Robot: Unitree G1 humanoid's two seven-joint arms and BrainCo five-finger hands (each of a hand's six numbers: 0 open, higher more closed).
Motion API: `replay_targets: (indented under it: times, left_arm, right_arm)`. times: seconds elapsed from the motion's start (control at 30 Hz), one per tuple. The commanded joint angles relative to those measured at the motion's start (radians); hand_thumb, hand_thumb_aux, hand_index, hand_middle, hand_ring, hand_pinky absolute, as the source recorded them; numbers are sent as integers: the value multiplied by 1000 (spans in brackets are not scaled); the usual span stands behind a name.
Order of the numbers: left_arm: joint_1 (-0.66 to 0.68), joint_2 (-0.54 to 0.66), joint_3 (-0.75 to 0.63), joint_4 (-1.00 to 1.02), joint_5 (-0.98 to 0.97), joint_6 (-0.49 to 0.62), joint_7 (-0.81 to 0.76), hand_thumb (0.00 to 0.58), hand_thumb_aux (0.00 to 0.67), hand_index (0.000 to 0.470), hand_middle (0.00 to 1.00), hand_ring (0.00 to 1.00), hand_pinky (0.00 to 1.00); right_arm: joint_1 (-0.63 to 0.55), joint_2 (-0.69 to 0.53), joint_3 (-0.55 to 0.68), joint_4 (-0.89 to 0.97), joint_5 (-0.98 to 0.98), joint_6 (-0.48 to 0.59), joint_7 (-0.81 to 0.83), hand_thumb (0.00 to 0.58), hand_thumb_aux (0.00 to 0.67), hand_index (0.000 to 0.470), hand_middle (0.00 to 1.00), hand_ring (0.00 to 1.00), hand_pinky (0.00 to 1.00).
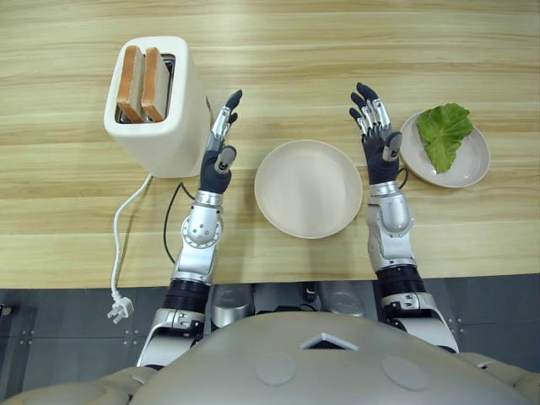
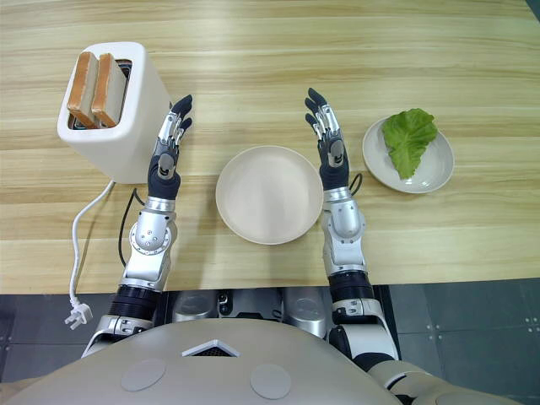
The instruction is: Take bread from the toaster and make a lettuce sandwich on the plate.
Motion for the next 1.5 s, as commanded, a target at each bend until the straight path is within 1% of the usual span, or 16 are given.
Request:
replay_targets:
  times: [0.03, 0.37, 0.43, 0.47, 0.53, 0.6, 0.7, 0.77, 0.83, 0.93, 1.07, 1.17, 1.33, 1.5]
  left_arm:
    - [5, 4, 16, 6, -7, 0, 1, 0, 0, 0, 0, 0, 0]
    - [11, 9, 13, -11, -1, -10, -2, 0, 0, 0, 0, 0, 0]
    - [14, 29, 23, -52, 80, -36, 32, 0, 0, 0, 0, 0, 0]
    - [20, 48, 41, -117, 155, -27, 53, 0, 0, 0, 0, 0, 0]
    - [27, 89, 80, -253, 294, 42, 73, 0, 0, 0, 0, 0, 0]
    - [24, 136, 124, -359, 426, 140, 71, 0, 0, 0, 0, 0, 0]
    - [4, 213, 217, -468, 510, 295, 24, 0, 0, 0, 0, 0, 0]
    - [-18, 288, 280, -493, 576, 387, -7, 0, 0, 0, 0, 0, 0]
    - [-48, 386, 329, -442, 656, 464, -18, 0, 0, 0, 0, 0, 0]
    - [-85, 508, 358, -325, 738, 566, -25, 0, 0, 0, 0, 0, 0]
    - [-109, 587, 350, -210, 729, 619, -22, 0, 0, 0, 0, 0, 0]
    - [-120, 624, 332, -138, 724, 628, -9, 0, 0, 0, 0, 0, 0]
    - [-134, 637, 277, -55, 684, 626, -19, 0, 0, 0, 0, 0, 0]
    - [-129, 640, 243, -38, 660, 629, -17, 0, 0, 0, 0, 0, 0]
  right_arm:
    - [4, 1, -5, 2, 4, 9, -1, 0, 0, 0, 0, 0, 0]
    - [9, 0, -6, -3, 6, 10, 0, 0, 0, 0, 0, 0, 0]
    - [14, 0, -7, -3, 1, 15, -5, 0, 0, 0, 0, 0, 0]
    - [18, 1, -8, -5, 7, 17, -4, 0, 0, 0, 0, 0, 0]
    - [23, -1, -9, -10, 9, 20, -3, 0, 0, 0, 0, 0, 0]
    - [33, -5, -14, -23, 7, 22, -8, 0, 0, 0, 0, 0, 0]
    - [49, -15, -30, -74, 6, 28, -20, 0, 0, 0, 0, 0, 0]
    - [50, -24, -46, -109, 11, 37, -31, 0, 0, 0, 0, 0, 0]
    - [49, -33, -62, -135, 15, 44, -40, 0, 0, 0, 0, 0, 0]
    - [40, -54, -76, -142, -2, 39, -49, 0, 0, 0, 0, 0, 0]
    - [27, -70, -86, -124, -10, 35, -54, 0, 0, 0, 0, 0, 0]
    - [23, -73, -85, -115, -14, 26, -54, 0, 0, 0, 0, 0, 0]
    - [20, -73, -84, -107, -17, 19, -53, 0, 0, 0, 0, 0, 0]
    - [16, -75, -83, -97, -21, 16, -50, 0, 0, 0, 0, 0, 0]
